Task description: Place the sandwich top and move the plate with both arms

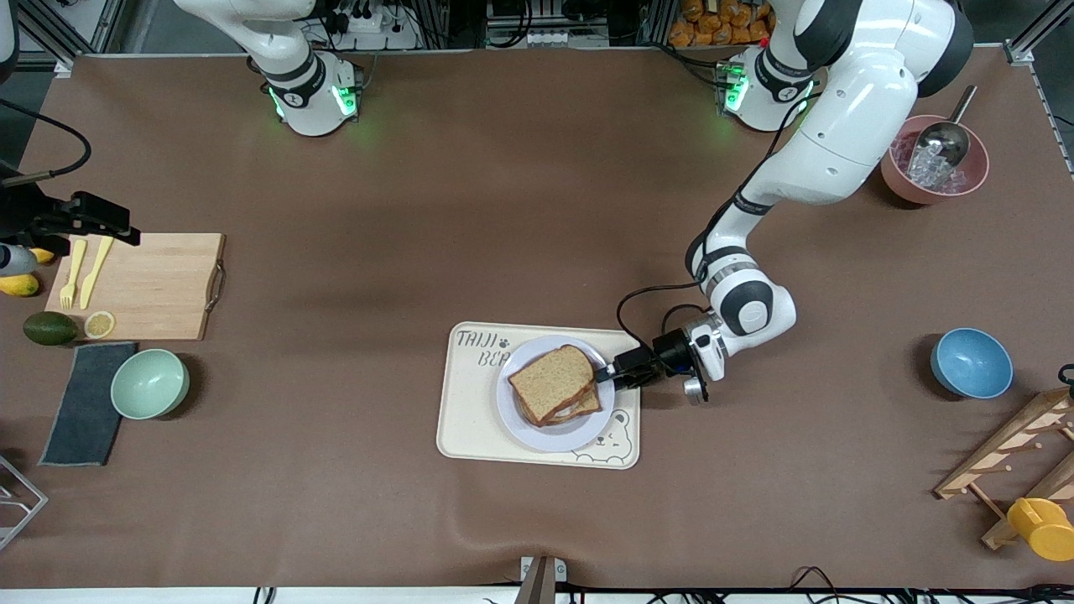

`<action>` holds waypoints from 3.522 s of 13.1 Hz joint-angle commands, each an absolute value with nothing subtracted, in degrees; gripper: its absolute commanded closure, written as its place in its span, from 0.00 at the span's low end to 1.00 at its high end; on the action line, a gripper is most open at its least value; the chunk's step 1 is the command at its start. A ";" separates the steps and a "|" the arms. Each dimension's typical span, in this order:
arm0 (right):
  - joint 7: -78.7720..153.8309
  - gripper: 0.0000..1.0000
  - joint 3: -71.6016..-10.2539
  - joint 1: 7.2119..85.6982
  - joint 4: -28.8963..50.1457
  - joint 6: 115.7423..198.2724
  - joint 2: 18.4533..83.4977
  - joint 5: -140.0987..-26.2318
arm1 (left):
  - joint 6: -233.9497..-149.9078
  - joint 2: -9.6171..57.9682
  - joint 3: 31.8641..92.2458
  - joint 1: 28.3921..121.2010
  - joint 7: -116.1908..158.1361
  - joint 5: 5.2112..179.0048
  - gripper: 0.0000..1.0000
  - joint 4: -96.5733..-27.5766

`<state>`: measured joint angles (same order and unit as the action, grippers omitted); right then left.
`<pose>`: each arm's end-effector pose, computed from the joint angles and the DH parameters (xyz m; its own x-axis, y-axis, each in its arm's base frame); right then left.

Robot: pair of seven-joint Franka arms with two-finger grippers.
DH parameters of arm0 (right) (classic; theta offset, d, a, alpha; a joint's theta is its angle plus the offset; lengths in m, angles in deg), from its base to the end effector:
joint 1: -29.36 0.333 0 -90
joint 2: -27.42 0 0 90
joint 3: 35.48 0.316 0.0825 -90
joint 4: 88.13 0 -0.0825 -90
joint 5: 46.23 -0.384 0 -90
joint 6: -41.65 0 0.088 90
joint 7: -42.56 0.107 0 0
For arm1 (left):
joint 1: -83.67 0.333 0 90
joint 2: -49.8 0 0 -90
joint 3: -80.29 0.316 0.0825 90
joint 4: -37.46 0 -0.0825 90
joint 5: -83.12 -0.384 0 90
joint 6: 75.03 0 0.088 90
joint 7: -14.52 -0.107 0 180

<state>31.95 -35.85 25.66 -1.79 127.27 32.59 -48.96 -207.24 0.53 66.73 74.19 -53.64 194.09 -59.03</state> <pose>0.5722 -0.0351 0.5973 0.9888 0.1176 -0.0921 0.1118 -0.9916 -0.0651 0.6112 -0.2657 0.1126 0.9422 0.3141 0.1167 -0.0210 -0.2921 0.9561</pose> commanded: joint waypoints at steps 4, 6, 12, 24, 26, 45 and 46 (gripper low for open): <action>32.45 0.00 -35.39 24.96 -1.91 127.26 32.87 -48.96 | -208.10 1.02 67.46 73.74 -53.86 192.72 0.00 -59.39; 32.45 0.00 -35.39 24.79 -1.91 127.34 32.87 -48.96 | -208.18 1.45 67.46 73.65 -53.77 192.45 0.00 -59.57; 32.45 0.00 -35.39 24.78 -1.83 127.43 33.14 -48.96 | -209.06 1.55 67.55 73.39 -53.16 190.78 0.00 -59.83; 32.45 0.00 -35.39 24.70 -1.83 127.70 33.49 -49.04 | -213.02 2.68 67.55 73.30 -52.89 180.33 0.00 -59.48; 32.45 0.00 -35.39 24.78 -1.83 127.70 33.49 -49.04 | -213.10 3.30 67.55 72.86 -52.89 179.89 0.00 -59.48; 32.45 0.00 -35.39 24.96 -1.91 128.22 33.75 -49.04 | -214.86 15.16 67.64 76.37 -35.86 152.32 0.00 -66.77; 32.45 0.00 -35.48 25.14 -1.91 128.22 33.75 -48.96 | -214.52 15.60 67.64 77.16 -34.01 149.41 0.00 -66.86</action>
